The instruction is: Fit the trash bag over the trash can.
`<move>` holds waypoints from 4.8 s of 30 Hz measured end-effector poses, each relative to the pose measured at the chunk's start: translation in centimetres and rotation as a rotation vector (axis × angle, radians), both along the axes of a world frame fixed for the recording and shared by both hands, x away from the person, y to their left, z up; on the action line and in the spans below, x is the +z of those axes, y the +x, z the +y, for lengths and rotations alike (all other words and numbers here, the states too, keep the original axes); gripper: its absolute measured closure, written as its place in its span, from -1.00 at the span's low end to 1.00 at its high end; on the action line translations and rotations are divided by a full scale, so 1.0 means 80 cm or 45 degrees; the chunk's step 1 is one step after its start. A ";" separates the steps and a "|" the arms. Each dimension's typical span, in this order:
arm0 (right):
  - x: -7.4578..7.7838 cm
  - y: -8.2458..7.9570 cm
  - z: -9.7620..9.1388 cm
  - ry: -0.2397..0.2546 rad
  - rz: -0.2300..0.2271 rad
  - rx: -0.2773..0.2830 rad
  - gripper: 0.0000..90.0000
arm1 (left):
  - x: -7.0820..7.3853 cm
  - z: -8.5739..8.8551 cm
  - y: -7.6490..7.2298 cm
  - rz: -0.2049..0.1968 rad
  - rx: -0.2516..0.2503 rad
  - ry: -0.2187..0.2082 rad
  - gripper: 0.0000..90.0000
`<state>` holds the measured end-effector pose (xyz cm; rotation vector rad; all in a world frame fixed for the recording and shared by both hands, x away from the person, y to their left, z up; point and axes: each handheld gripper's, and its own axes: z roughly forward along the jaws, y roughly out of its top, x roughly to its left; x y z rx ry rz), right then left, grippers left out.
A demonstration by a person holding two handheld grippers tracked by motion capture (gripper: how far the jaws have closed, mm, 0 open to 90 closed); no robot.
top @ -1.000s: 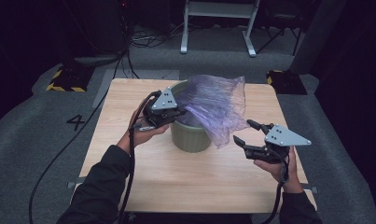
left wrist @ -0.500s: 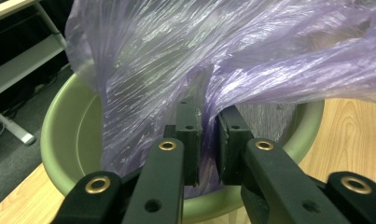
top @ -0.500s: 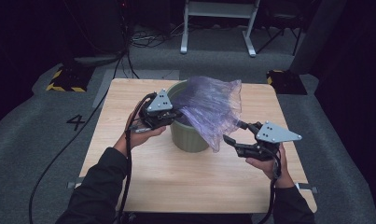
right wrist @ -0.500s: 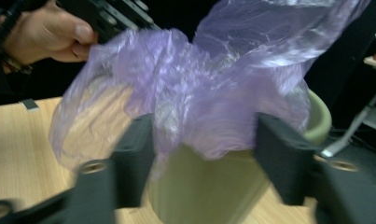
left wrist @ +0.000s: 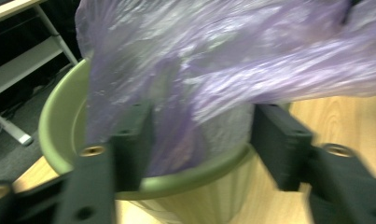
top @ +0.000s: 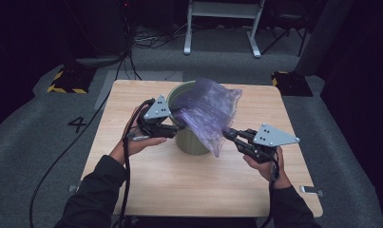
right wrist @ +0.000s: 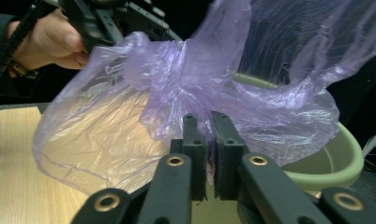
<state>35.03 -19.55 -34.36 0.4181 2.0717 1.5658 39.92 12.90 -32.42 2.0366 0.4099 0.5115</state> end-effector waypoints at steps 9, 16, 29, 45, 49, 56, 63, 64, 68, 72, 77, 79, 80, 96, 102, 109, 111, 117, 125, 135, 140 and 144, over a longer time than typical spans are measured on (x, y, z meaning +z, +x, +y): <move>0.001 -0.006 0.016 -0.054 -0.022 -0.002 0.94 | 0.002 -0.021 -0.035 -0.028 -0.123 -0.046 -0.67; 0.002 -0.010 0.016 -0.058 -0.028 -0.033 0.93 | 0.000 -0.040 -0.051 -0.125 -0.110 0.091 0.04; 0.008 -0.015 0.002 -0.018 -0.058 -0.068 0.97 | -0.008 -0.005 -0.016 -0.054 0.006 0.076 0.03; 0.015 -0.019 0.009 -0.050 -0.088 -0.099 0.95 | 0.017 -0.002 -0.058 -0.087 -0.166 -0.072 -0.59; 0.018 -0.020 0.013 -0.068 -0.097 -0.114 0.91 | 0.023 -0.025 -0.071 -0.114 -0.255 -0.055 -0.63; 0.017 -0.023 0.016 -0.087 -0.112 -0.124 0.88 | 0.027 -0.059 -0.080 -0.158 -0.216 0.067 -0.01; 0.017 -0.028 0.011 -0.072 -0.108 -0.124 0.75 | 0.011 -0.052 -0.074 -0.170 -0.241 0.135 0.91; 0.017 -0.028 0.010 -0.064 -0.109 -0.123 0.68 | 0.008 -0.049 -0.073 -0.174 -0.232 0.141 0.97; 0.015 -0.032 0.007 -0.056 -0.096 -0.100 0.38 | -0.006 -0.036 -0.065 -0.143 -0.196 0.135 1.00; 0.013 -0.034 0.003 -0.051 -0.066 -0.068 0.12 | -0.016 -0.022 -0.058 -0.108 -0.159 0.098 1.00; 0.011 -0.036 -0.002 -0.069 -0.040 -0.056 -0.05 | -0.025 -0.012 -0.052 -0.089 -0.120 0.074 1.00; 0.010 -0.037 -0.007 -0.065 -0.039 -0.053 -0.06 | -0.027 -0.008 -0.049 -0.085 -0.104 0.068 1.00; 0.010 -0.037 -0.009 -0.064 -0.037 -0.056 -0.07 | -0.027 -0.008 -0.049 -0.085 -0.104 0.068 1.00; 0.015 -0.040 -0.008 -0.040 -0.092 -0.044 0.96 | -0.033 0.015 -0.071 -0.063 -0.045 -0.038 -0.65; 0.020 -0.039 -0.005 -0.031 -0.098 -0.063 0.97 | -0.017 0.023 -0.092 -0.096 -0.081 -0.114 -0.66; 0.021 -0.038 0.005 -0.044 -0.114 -0.072 0.94 | 0.000 -0.014 -0.107 -0.151 -0.137 -0.045 -0.65; 0.021 -0.038 0.007 -0.046 -0.117 -0.070 0.94 | 0.003 -0.024 -0.104 -0.141 -0.136 -0.027 -0.65; 0.022 -0.038 0.011 -0.047 -0.122 -0.068 0.90 | 0.002 -0.043 -0.094 -0.160 -0.076 0.025 -0.61; 0.024 -0.039 0.009 -0.021 -0.113 -0.071 0.54 | 0.001 -0.035 -0.075 -0.178 0.031 0.024 0.52; 0.025 -0.035 0.006 0.005 -0.072 -0.082 0.11 | -0.001 -0.023 -0.060 -0.111 -0.032 -0.032 0.50; 0.024 -0.034 0.007 -0.006 -0.076 -0.076 0.61 | -0.009 -0.031 -0.080 -0.142 -0.064 0.014 -0.32; 0.026 -0.033 0.007 0.034 -0.074 -0.073 0.75 | -0.021 -0.038 -0.082 -0.166 -0.047 0.045 -0.54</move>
